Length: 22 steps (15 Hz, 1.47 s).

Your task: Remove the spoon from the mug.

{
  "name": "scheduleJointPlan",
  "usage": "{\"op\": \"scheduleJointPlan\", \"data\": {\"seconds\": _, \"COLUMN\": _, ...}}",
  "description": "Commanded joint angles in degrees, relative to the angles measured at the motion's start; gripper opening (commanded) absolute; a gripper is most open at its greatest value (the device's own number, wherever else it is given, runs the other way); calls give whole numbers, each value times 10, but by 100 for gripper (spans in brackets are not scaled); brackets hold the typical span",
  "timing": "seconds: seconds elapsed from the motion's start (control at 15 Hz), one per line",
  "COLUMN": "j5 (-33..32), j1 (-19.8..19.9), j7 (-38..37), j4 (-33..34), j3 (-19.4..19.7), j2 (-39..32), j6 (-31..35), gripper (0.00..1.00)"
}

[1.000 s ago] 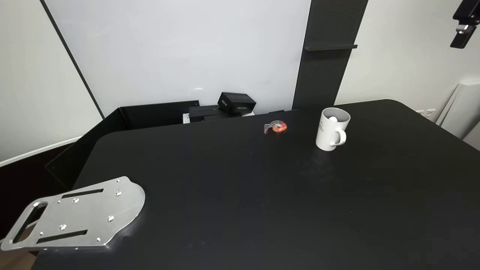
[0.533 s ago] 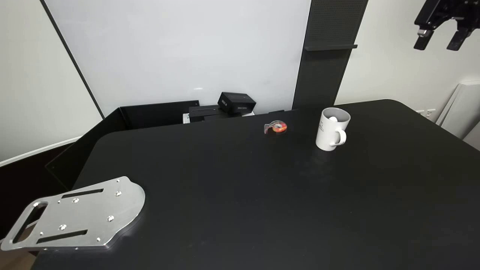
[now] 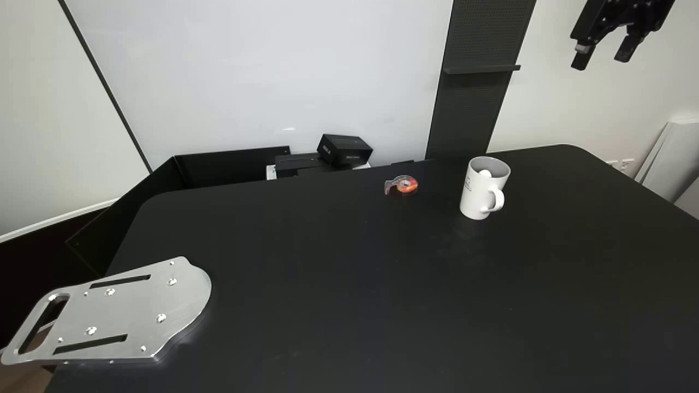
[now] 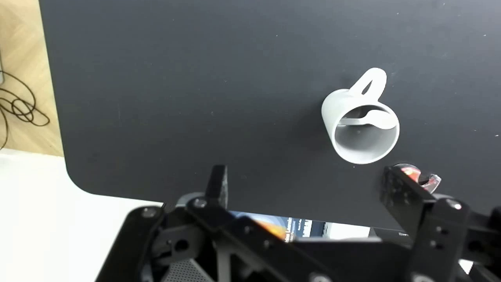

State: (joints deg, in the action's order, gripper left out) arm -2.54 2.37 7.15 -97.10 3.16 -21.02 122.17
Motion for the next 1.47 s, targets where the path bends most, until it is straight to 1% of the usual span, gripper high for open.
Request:
{"op": "scheduleJointPlan", "data": {"seconds": 0.0, "j5": -42, "j1": -11, "j7": 4, "j4": 9, "j3": -6, "j2": -11, "j6": 18, "gripper": 100}}
{"op": "scheduleJointPlan", "data": {"seconds": 0.13, "j5": -56, "j1": -16, "j7": 23, "j4": 5, "j3": -13, "j2": -12, "j6": 19, "gripper": 100}}
{"op": "scheduleJointPlan", "data": {"seconds": 0.4, "j5": -53, "j1": -13, "j7": 125, "j4": 7, "j3": -40, "j2": -19, "j6": 7, "gripper": 100}}
{"op": "scheduleJointPlan", "data": {"seconds": 0.6, "j5": -58, "j1": -13, "j7": 187, "j4": 8, "j3": -53, "j2": -24, "j6": 5, "gripper": 100}}
{"op": "scheduleJointPlan", "data": {"seconds": 0.93, "j5": -70, "j1": -11, "j7": 292, "j4": 5, "j3": -72, "j2": -32, "j6": 22, "gripper": 100}}
{"op": "scheduleJointPlan", "data": {"seconds": 1.13, "j5": -83, "j1": -16, "j7": 329, "j4": 8, "j3": -74, "j2": -41, "j6": 30, "gripper": 100}}
{"op": "scheduleJointPlan", "data": {"seconds": 1.4, "j5": -94, "j1": -21, "j7": 348, "j4": 3, "j3": -75, "j2": -53, "j6": 41, "gripper": 100}}
